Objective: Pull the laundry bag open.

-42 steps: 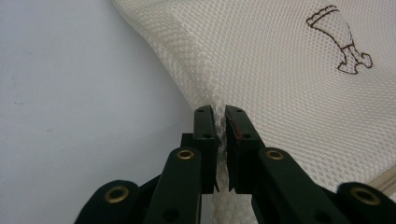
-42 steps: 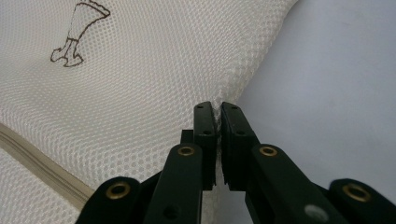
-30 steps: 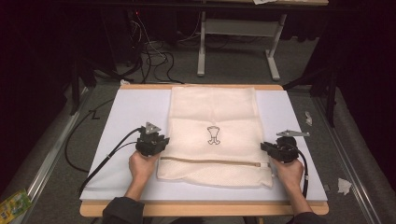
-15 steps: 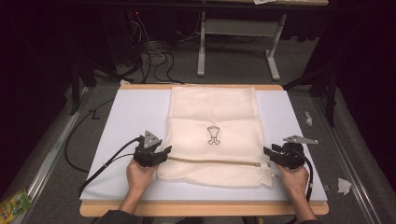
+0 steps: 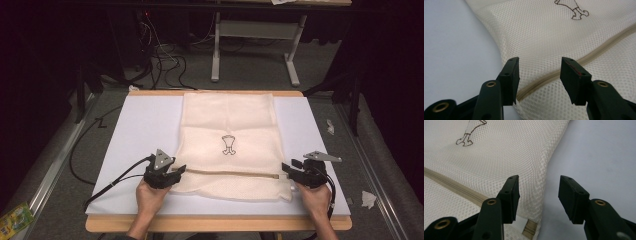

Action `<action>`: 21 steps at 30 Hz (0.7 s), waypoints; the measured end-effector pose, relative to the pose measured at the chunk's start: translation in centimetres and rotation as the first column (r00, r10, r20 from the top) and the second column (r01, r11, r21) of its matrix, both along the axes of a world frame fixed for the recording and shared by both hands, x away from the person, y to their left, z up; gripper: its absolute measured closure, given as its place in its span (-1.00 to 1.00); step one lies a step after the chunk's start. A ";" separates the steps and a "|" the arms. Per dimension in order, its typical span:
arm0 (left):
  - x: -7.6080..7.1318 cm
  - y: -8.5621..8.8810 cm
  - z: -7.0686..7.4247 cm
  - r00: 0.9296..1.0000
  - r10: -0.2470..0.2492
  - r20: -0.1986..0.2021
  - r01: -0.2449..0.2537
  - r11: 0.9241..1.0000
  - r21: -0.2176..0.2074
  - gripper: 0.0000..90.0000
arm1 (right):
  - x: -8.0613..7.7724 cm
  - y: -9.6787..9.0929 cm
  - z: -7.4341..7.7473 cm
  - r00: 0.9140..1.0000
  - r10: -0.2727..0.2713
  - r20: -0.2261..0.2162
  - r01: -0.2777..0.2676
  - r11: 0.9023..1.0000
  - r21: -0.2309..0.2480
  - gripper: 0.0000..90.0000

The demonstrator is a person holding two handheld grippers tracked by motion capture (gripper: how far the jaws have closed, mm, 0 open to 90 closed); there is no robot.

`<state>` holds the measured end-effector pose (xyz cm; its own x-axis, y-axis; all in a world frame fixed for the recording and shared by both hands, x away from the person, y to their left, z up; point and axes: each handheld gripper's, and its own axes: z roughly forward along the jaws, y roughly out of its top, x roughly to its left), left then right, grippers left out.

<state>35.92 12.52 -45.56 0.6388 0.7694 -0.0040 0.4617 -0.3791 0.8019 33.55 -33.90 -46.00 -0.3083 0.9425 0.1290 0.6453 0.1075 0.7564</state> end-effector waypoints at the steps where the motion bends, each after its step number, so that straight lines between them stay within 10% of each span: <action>1: -0.2 -0.1 0.0 1.000 -0.002 -0.007 0.002 1.000 0.001 0.10 | 0.0 0.0 -0.1 1.000 -0.001 -0.002 0.001 1.000 0.004 0.15; 21: -3.4 -3.0 -0.4 0.995 -0.089 -0.041 0.087 0.995 -0.038 -0.03 | 0.5 0.6 -1.6 0.998 0.009 -0.056 -0.010 1.000 -0.007 0.26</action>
